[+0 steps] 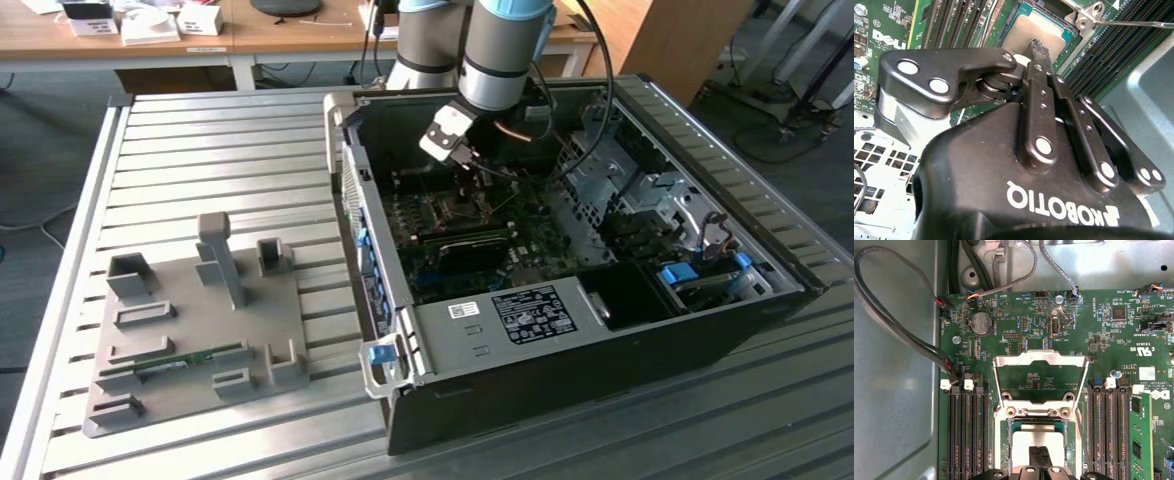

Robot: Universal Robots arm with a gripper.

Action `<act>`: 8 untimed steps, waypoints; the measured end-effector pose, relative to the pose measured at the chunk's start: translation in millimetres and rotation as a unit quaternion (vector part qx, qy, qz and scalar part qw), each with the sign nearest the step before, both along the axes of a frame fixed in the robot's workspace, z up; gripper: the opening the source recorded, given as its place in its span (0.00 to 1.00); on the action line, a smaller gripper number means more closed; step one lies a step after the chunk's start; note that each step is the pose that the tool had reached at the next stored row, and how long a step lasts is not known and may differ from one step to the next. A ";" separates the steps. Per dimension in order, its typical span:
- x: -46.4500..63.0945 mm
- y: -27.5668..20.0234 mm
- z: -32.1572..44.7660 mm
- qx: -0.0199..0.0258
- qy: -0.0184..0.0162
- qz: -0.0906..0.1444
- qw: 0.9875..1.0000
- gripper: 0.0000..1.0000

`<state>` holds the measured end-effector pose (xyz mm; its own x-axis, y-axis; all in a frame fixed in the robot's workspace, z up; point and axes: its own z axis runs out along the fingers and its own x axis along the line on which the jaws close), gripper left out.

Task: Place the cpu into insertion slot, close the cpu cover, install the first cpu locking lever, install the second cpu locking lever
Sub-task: 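Place the cpu into insertion slot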

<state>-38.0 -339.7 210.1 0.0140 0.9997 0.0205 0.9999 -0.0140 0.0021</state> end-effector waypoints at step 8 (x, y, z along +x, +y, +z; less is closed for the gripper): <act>-2.9 0.0 -3.5 0.005 -0.004 0.007 1.000 0.11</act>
<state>-40.9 -339.7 206.6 -0.0004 0.9995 0.0314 1.0000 0.0001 0.0091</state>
